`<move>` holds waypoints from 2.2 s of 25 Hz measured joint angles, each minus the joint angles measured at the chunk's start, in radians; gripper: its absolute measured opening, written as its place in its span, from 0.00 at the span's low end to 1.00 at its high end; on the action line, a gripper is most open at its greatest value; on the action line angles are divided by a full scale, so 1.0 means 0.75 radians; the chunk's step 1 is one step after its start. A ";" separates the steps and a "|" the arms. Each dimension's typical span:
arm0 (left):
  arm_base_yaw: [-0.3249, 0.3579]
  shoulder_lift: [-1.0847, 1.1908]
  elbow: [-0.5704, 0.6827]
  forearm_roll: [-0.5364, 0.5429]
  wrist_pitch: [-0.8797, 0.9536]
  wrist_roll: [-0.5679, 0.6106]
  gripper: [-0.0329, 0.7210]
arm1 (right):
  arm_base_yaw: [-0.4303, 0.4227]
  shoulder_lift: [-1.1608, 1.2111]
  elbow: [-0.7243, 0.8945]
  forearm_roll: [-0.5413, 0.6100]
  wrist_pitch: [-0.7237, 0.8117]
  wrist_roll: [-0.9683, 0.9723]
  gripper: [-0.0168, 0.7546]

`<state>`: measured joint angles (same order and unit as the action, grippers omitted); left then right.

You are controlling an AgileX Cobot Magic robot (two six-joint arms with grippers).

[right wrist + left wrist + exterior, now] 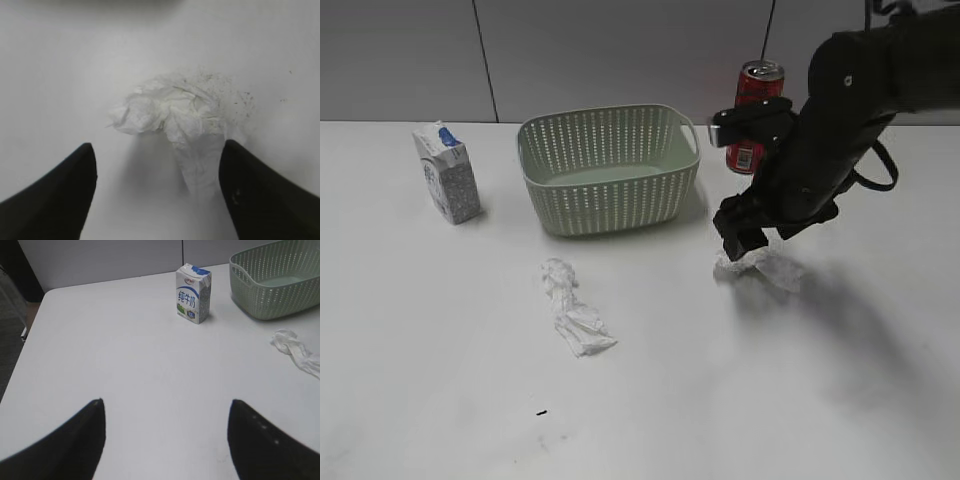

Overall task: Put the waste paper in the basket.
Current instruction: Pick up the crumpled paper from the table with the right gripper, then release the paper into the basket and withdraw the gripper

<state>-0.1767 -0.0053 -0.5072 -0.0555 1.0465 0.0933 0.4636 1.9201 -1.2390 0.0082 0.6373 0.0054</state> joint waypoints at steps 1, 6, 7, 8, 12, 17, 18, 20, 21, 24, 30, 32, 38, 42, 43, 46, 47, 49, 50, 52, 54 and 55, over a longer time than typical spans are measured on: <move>0.000 0.000 0.000 0.000 0.000 0.000 0.79 | 0.000 0.021 0.000 -0.011 -0.006 0.001 0.77; 0.000 0.000 0.000 0.000 0.000 0.000 0.79 | 0.000 0.121 -0.001 -0.044 -0.111 0.007 0.76; 0.000 0.000 0.000 0.000 0.000 0.000 0.79 | 0.000 0.134 -0.001 -0.045 -0.145 0.007 0.76; 0.000 0.000 0.000 0.000 0.000 0.000 0.79 | 0.000 0.145 -0.002 -0.046 -0.171 0.007 0.76; 0.000 0.000 0.000 0.000 0.000 0.000 0.79 | 0.000 0.208 -0.002 -0.051 -0.218 0.007 0.76; 0.000 0.000 0.000 0.000 0.000 0.000 0.79 | 0.000 0.241 -0.013 -0.048 -0.209 0.008 0.76; 0.000 0.000 0.000 0.000 0.000 0.000 0.79 | 0.000 0.242 -0.015 -0.048 -0.207 0.008 0.75; 0.000 0.000 0.000 0.000 0.000 0.000 0.79 | 0.001 0.244 -0.019 -0.044 -0.190 0.008 0.68; 0.000 0.000 0.000 0.000 0.000 0.000 0.79 | 0.001 0.245 -0.027 -0.040 -0.171 0.008 0.61; 0.000 0.000 0.000 0.000 0.000 0.000 0.79 | 0.004 0.247 -0.050 -0.023 -0.096 0.008 0.32; 0.000 0.000 0.000 0.001 0.000 0.000 0.79 | 0.004 0.212 -0.097 0.167 -0.019 -0.074 0.07; 0.000 0.000 0.000 0.001 0.000 0.000 0.79 | 0.009 0.164 -0.124 0.256 -0.010 -0.138 0.07; 0.000 0.000 0.000 0.001 0.000 0.000 0.79 | 0.112 0.025 -0.291 0.275 -0.015 -0.288 0.06; 0.000 0.000 0.000 0.002 0.000 0.000 0.79 | 0.172 0.042 -0.467 0.265 -0.202 -0.338 0.06; 0.000 0.000 0.000 0.002 0.000 0.000 0.79 | 0.180 0.059 -0.506 0.265 -0.263 -0.339 0.06; 0.000 0.000 0.000 0.002 0.000 0.000 0.79 | 0.181 0.124 -0.569 0.265 -0.460 -0.339 0.06; 0.000 0.000 0.000 0.002 0.000 0.000 0.79 | 0.181 0.151 -0.574 0.265 -0.522 -0.339 0.06; 0.000 0.000 0.000 0.002 0.000 0.000 0.79 | 0.181 0.210 -0.578 0.261 -0.620 -0.339 0.06; 0.000 0.000 0.000 0.002 0.000 0.000 0.79 | 0.181 0.245 -0.578 0.261 -0.643 -0.339 0.06; 0.000 0.000 0.000 0.002 0.000 0.000 0.79 | 0.181 0.314 -0.578 0.248 -0.665 -0.339 0.06; 0.000 0.000 0.000 0.002 0.000 0.000 0.79 | 0.181 0.367 -0.577 0.217 -0.664 -0.339 0.10; 0.000 0.000 0.000 0.002 0.000 0.000 0.79 | 0.181 0.390 -0.577 0.203 -0.660 -0.341 0.16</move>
<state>-0.1767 -0.0053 -0.5072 -0.0538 1.0465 0.0933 0.5994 2.2126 -1.6718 0.1603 0.1420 -0.2500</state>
